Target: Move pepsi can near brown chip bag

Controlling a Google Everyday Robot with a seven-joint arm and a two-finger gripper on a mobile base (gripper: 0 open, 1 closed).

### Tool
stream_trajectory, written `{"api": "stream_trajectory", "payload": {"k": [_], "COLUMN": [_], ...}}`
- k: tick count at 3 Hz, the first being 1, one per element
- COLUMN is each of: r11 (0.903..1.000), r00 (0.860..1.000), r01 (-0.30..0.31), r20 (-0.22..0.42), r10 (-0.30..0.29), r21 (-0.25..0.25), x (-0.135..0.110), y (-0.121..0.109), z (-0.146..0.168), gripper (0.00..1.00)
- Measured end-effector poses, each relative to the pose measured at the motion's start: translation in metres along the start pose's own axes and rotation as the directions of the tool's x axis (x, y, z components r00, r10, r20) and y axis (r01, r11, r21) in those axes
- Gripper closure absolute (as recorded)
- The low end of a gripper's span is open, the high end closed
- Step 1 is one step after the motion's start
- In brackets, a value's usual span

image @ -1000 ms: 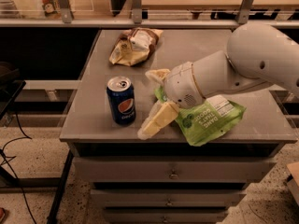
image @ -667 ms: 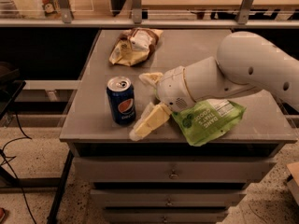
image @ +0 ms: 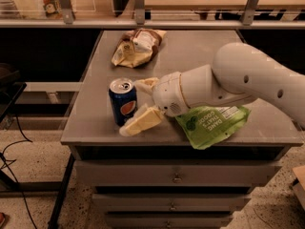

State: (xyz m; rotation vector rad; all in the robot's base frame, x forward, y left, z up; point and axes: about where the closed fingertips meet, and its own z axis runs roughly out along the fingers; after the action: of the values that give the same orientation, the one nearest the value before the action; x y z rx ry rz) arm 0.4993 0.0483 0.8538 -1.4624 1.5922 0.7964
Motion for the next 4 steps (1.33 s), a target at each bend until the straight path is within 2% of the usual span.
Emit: {"api": "stream_trajectory", "payload": {"k": [2, 3, 4], "r11": [0.9997, 0.9993, 0.9991], "r00": [0.999, 0.999, 0.998], "r01": [-0.017, -0.028, -0.028], "r20": [0.04, 0.047, 0.048], "r10": [0.016, 0.027, 0.027], "r21": [0.015, 0.025, 0.03], "x": [-0.006, -0.007, -0.015], "y": [-0.004, -0.006, -0.019], "z": [0.01, 0.011, 0.012], "gripper": [0.63, 0.74, 0.89]}}
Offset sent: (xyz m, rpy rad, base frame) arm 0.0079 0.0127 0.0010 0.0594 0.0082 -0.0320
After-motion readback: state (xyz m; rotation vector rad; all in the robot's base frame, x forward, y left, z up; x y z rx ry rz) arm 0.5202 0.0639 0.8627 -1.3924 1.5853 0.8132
